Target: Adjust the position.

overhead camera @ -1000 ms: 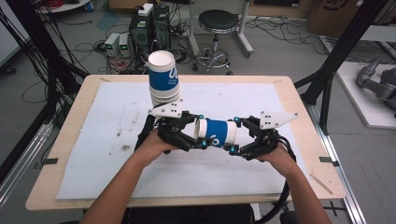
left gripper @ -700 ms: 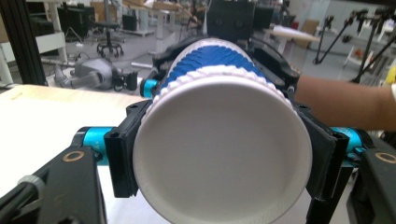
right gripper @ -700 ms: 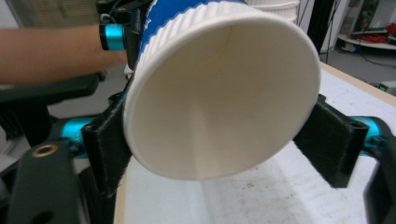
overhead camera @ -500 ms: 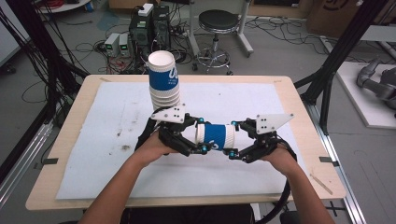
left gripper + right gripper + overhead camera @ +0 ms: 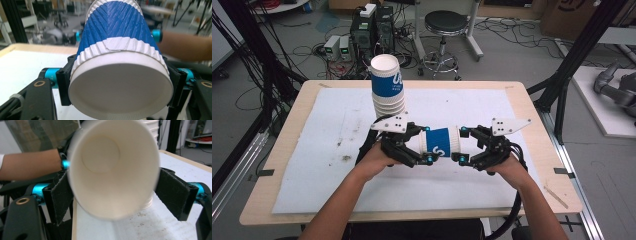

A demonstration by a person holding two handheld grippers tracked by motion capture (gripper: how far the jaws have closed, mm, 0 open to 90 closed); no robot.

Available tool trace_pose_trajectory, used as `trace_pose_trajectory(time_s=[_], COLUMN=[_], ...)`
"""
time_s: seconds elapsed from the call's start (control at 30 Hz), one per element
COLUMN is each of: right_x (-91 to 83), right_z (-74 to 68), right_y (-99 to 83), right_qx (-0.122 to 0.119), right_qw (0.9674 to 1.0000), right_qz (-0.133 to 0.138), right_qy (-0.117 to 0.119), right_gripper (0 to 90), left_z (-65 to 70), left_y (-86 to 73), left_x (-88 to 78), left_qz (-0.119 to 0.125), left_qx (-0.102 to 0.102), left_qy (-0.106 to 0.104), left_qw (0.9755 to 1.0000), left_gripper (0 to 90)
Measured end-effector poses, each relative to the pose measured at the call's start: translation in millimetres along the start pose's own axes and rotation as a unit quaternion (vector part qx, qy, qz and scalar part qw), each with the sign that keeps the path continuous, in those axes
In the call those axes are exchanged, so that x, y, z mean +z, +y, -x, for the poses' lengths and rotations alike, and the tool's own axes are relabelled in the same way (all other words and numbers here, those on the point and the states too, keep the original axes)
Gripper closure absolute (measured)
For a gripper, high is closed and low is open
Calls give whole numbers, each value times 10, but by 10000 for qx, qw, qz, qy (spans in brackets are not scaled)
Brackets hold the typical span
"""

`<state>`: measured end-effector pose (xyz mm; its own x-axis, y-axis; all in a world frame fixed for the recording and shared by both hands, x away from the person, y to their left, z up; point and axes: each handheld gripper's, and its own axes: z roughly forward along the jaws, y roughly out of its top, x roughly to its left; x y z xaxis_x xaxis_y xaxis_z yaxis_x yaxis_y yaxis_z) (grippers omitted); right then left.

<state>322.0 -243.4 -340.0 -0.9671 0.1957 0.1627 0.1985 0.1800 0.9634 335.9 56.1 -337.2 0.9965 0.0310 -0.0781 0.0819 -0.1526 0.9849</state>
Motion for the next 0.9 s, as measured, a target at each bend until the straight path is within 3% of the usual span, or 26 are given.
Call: trace_pose_trajectory(time_s=[0.1,0.17,0.27,0.37,0.47,0.6,0.7,0.77,0.83,0.9], right_x=[23,21,13,11,7,34,65,66,63,45], right_z=[5,0,-10,-22,-26,-26,-51,-51,-49,-48], right_y=[3,17,41,61,101,139,150,143,122,95], right_qx=[-31,-161,-379,-471,-539,-513,-481,-420,-249,-198], right_qw=[10000,9998,9989,9977,9959,9939,9945,9957,9981,9991], right_qz=[-22,-30,-284,-481,-708,-951,-905,-806,-531,-29], right_qy=[69,136,28,-42,-144,-208,-212,-183,-209,-375], right_gripper=[153,206,229,243,243,238,232,222,192,173], left_z=[12,21,30,72,104,94,75,70,55,45], left_y=[-26,-51,-71,-47,-7,-17,-65,-104,-140,-182], left_x=[50,78,106,125,92,90,111,110,97,72], left_qz=[-307,-484,-694,-1026,-1168,-1227,-1357,-1238,-997,-784], left_qx=[95,86,54,204,396,380,374,283,140,0], left_qy=[-24,12,117,437,573,512,366,337,367,406], left_qw=[9995,9988,9975,9936,9907,9904,9894,9913,9942,9961], left_gripper=[282,280,278,216,206,245,276,288,287,288])
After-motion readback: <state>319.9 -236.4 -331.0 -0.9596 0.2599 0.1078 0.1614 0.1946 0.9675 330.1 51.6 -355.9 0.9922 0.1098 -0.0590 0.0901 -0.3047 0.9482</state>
